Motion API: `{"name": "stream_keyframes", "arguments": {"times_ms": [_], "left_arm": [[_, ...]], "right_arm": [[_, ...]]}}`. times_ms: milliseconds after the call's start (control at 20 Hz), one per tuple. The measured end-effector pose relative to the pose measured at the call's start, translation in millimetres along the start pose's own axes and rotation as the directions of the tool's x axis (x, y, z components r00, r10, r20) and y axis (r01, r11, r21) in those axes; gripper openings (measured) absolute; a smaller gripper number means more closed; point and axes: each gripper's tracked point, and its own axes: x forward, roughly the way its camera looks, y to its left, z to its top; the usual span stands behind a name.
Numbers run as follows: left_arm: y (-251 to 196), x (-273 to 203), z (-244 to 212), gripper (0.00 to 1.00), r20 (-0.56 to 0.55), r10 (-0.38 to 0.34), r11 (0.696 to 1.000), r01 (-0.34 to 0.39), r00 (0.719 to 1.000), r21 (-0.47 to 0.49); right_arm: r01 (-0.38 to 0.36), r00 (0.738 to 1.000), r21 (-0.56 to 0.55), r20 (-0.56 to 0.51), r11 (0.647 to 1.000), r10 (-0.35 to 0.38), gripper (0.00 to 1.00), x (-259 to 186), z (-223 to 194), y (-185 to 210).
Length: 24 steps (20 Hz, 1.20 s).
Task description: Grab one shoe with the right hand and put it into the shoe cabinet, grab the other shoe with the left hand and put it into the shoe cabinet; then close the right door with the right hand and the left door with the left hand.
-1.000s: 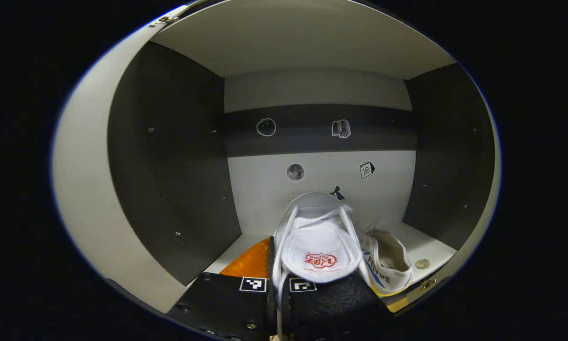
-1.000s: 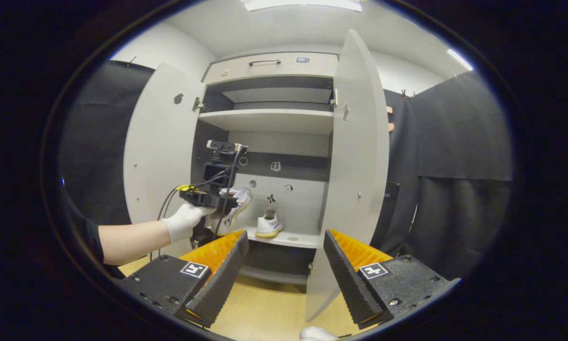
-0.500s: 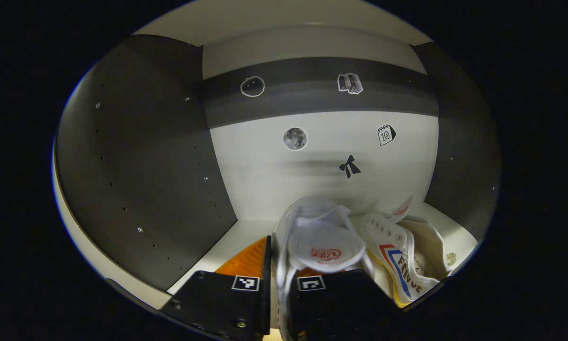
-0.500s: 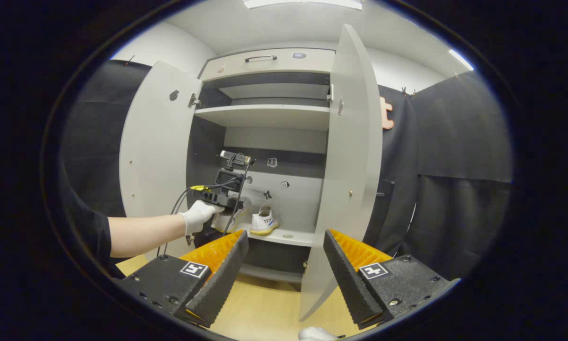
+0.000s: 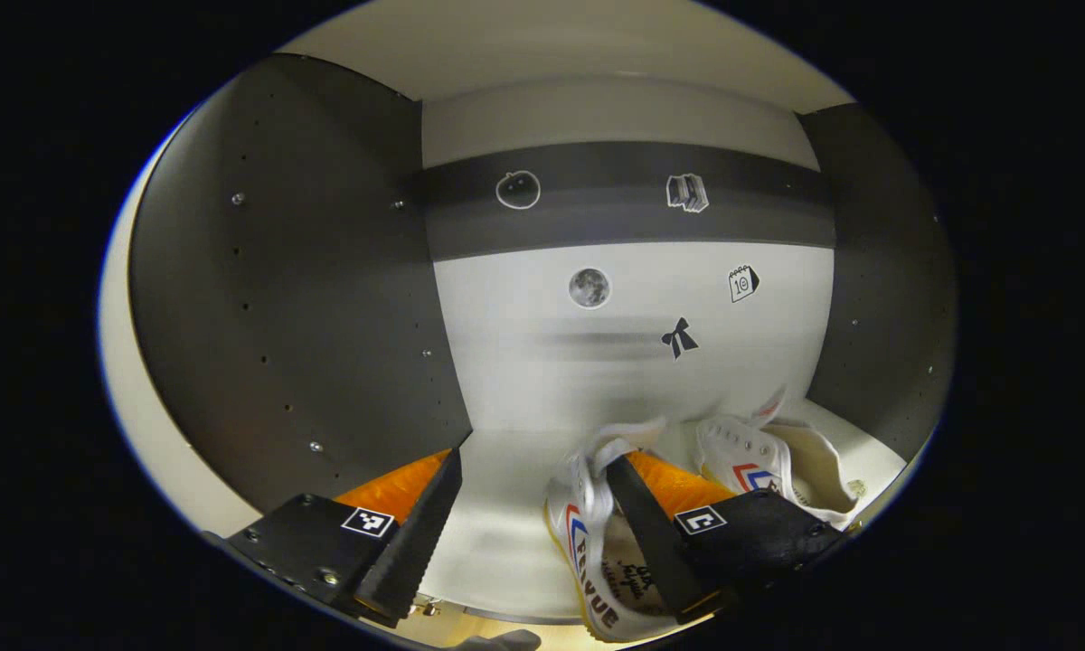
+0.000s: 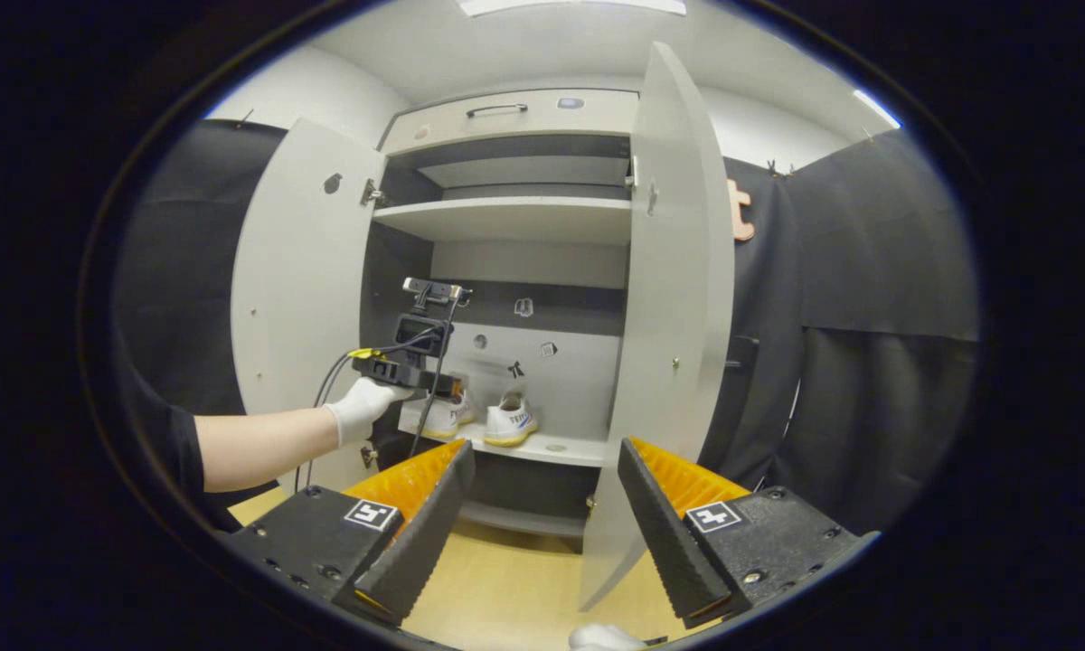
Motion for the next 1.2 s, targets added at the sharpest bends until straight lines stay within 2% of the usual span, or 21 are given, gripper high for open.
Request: {"name": "stream_keyframes", "arguments": {"times_ms": [350,700,900,1200], "left_arm": [[1.6,-57.1,21.2,0.96,0.083,-0.03,0.999,0.029,0.996,0.019],[9.5,-185.2,54.0,0.96,0.275,-0.087,0.996,0.089,0.958,0.007],[9.6,-273.8,35.5,0.96,0.333,-0.124,0.99,0.14,0.935,-0.025],[18.0,-364.2,-25.8,0.96,0.295,-0.15,0.985,0.168,0.944,-0.036]], "right_arm": [[0.002,0.999,0.003,0.032,1.0,-0.002,1.0,-11.9,8.6,11.8],[0.04,0.996,0.011,0.079,0.999,-0.041,1.0,-34.4,21.6,12.8],[0.106,0.989,-0.002,0.105,0.994,-0.105,1.0,-49.8,26.6,-7.7],[0.22,0.971,0.026,0.095,0.975,-0.222,1.0,-65.2,19.3,-61.4]]}}
